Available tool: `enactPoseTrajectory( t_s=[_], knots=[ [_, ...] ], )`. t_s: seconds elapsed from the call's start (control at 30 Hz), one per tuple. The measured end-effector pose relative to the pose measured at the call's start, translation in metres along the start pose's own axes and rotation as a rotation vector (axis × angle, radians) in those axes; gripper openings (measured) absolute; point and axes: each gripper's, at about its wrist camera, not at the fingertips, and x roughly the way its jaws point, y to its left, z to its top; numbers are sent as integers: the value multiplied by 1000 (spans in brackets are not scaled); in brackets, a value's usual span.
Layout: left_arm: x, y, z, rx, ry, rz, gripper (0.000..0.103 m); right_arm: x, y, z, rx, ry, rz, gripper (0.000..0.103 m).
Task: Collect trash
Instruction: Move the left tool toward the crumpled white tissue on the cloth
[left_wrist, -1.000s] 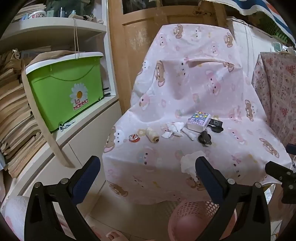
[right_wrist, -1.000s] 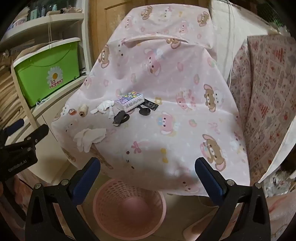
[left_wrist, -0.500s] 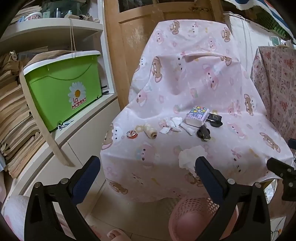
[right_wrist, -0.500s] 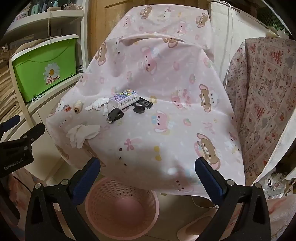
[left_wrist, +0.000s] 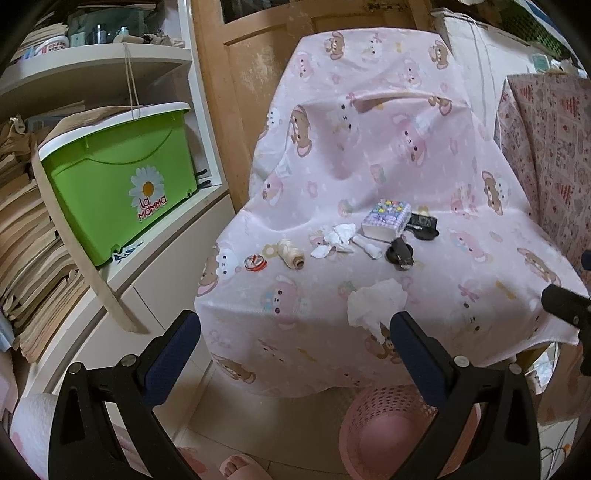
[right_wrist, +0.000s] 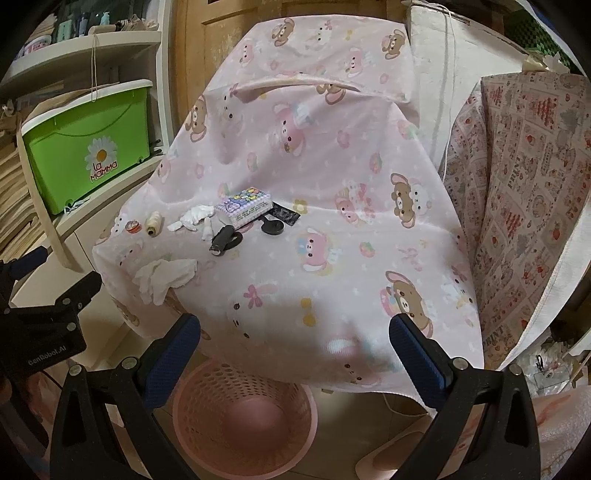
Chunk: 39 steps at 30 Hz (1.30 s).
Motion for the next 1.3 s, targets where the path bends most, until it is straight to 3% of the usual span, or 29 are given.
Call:
enactPoseTrajectory(
  t_s=[0.1,0.33,0.6,0.73,0.93,1.07,1.17,1.3],
  knots=[
    [-7,-1,10,2,-17,10,102,-4,1,4,-4,-8,6,103],
    [-40,-7,65,13,-69,34,102,-23,-10,41,-5,-32,32,103],
    [-29,-9,95,58,-61,-4,102,-27,-19,73,-81,-44,27,103],
    [-6,0,82,17,-19,-52,102,-13,-14,72,-108,-41,23,103],
    [28,15,41,-11,104,-24,102,20,-8,50,-63,18,77,103],
    [41,27,19,-53,133,21,102,33,-4,33,-101,37,36,103],
    [50,30,10,-68,195,-12,102,35,-5,31,-89,42,37,103],
    [39,24,6,-30,144,8,102,37,-13,31,-34,36,63,103]
  ],
)
